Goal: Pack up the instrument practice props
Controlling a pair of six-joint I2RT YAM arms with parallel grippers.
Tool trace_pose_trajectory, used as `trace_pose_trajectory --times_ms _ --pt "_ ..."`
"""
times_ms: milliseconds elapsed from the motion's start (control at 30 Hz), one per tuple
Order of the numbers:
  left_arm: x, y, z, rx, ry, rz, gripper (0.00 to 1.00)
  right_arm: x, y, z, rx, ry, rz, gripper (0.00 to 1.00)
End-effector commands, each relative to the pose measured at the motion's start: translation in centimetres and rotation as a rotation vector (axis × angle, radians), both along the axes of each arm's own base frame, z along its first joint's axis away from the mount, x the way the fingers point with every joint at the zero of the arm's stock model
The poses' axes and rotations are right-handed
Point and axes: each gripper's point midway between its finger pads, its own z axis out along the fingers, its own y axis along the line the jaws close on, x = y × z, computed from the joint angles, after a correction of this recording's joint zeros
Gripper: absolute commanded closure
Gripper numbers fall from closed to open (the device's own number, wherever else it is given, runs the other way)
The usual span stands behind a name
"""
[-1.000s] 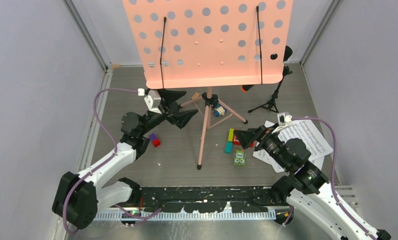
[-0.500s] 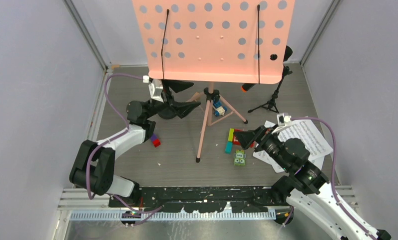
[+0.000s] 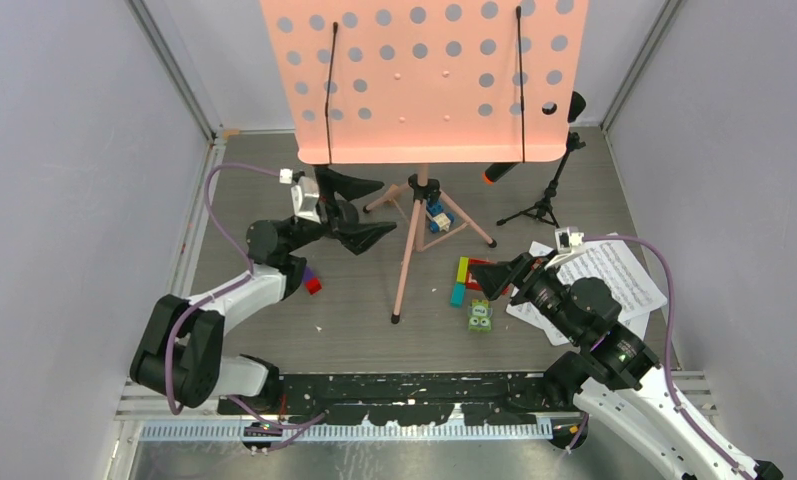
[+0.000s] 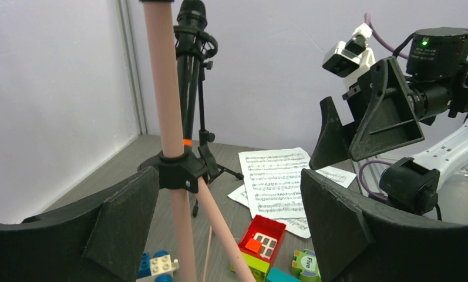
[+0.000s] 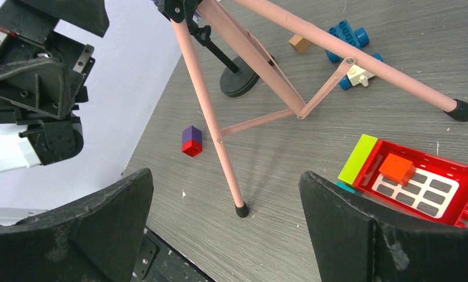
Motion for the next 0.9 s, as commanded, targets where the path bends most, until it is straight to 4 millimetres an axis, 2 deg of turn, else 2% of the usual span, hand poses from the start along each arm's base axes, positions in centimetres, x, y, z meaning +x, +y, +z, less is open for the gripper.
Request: trace_pose_trajectory --times_ms 0,167,433,867 --pt "0.3 0.9 0.3 -0.030 -0.050 0.061 0.08 -0.1 -0.1 2.4 0.038 -0.042 0.001 0.02" --pt "1.4 1.1 0.1 -0.029 -0.031 0.078 0.08 -0.1 -0.1 2.4 0.036 -0.041 0.000 0.02" --pt "4.5 0.8 -0.4 -0.016 0.017 0.066 0.08 -0.2 -0.2 2.6 0.039 -0.039 -0.001 0.02" --pt "6.6 -0.5 0.7 0.003 0.016 -0.010 0.08 -0.2 -0.3 2.3 0.028 -0.032 -0.007 0.02"
